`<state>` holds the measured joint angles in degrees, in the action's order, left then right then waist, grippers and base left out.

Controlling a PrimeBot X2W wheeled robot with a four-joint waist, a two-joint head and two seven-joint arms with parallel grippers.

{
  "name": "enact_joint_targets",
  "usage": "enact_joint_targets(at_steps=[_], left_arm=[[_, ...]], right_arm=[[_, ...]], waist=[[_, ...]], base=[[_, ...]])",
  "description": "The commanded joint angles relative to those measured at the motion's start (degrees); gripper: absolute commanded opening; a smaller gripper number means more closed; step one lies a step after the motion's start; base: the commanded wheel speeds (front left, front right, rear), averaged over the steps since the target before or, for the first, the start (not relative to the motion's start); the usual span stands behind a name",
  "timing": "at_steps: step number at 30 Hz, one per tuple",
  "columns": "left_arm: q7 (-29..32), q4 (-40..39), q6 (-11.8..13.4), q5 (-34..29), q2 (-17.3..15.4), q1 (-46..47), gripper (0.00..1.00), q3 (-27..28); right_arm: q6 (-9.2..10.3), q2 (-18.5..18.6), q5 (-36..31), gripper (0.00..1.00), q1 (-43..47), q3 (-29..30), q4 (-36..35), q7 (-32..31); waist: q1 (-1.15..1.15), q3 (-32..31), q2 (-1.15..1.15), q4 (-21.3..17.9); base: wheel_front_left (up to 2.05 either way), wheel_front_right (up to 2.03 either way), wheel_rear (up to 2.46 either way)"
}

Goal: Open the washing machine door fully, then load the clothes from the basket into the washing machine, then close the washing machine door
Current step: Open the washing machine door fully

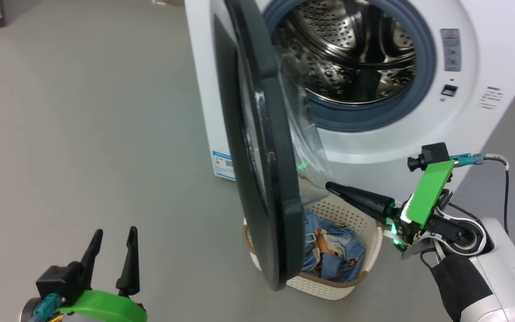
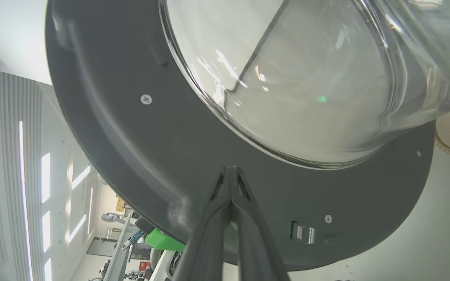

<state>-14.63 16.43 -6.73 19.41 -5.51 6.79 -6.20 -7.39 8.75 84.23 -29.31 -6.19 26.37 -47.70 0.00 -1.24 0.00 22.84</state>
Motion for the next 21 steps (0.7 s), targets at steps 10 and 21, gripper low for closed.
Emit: enact_joint_targets(at_steps=[10,21], left_arm=[[-0.36,-2.7,0.71,0.69,-0.77,0.56,1.0,2.94],[-0.36,-5.93,1.12,0.75,-0.1,-0.48,1.0,5.12]], right_arm=[[-0.1,-0.64,-5.82,1.0,2.79,-1.42,-11.63,9.32],[-0.1,1.0,-15.42,1.0,10.68,-5.81,-22.5,26.19]], waist=[[0.0,-0.01,0.0,-8.62],[0.0,0.39,0.0,-16.51]], base=[[0.0,0.0,0.0],[0.0,0.0,0.0]])
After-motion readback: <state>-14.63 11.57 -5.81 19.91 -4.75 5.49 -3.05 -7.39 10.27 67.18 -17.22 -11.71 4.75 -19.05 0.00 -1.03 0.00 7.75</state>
